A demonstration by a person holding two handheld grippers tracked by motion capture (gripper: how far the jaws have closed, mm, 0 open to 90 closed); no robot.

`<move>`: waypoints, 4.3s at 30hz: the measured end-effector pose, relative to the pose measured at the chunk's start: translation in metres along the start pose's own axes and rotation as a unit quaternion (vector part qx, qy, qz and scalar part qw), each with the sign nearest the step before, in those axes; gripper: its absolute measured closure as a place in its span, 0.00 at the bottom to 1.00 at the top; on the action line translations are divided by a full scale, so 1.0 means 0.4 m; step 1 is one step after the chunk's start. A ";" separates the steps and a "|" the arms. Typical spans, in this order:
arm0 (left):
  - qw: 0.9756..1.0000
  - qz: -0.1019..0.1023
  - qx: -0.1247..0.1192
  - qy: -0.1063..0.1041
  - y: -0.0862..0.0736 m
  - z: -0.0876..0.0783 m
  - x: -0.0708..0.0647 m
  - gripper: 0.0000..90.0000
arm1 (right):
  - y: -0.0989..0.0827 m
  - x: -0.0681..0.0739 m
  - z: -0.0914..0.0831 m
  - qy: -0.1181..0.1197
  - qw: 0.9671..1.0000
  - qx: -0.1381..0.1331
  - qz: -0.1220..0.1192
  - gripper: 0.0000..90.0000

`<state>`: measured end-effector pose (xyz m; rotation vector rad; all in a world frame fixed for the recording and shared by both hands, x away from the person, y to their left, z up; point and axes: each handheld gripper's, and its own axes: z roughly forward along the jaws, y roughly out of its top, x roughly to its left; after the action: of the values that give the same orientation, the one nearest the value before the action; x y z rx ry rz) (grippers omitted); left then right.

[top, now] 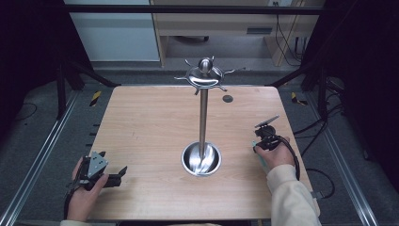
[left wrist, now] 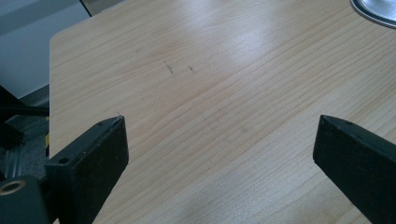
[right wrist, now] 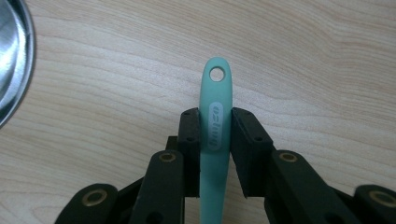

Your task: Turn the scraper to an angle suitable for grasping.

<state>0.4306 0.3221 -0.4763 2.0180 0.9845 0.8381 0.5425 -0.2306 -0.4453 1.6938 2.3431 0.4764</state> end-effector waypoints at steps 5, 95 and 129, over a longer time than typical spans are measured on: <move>1.000 0.000 0.001 -0.001 0.000 0.000 0.000 0.04 | 0.000 0.001 -0.019 0.000 1.000 0.001 -0.006 0.82; 1.000 -0.012 0.005 0.004 -0.010 -0.001 0.010 0.03 | 0.068 0.182 -0.367 0.065 0.959 -0.243 -0.132 0.83; 1.000 -0.018 0.002 0.002 -0.008 0.002 0.009 0.04 | 0.025 0.191 -0.607 0.097 0.904 -0.391 -0.143 0.82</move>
<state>0.4318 0.3263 -0.4782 1.9964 1.0221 0.8221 0.4411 -0.1884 -0.2155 0.9437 2.0192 1.3432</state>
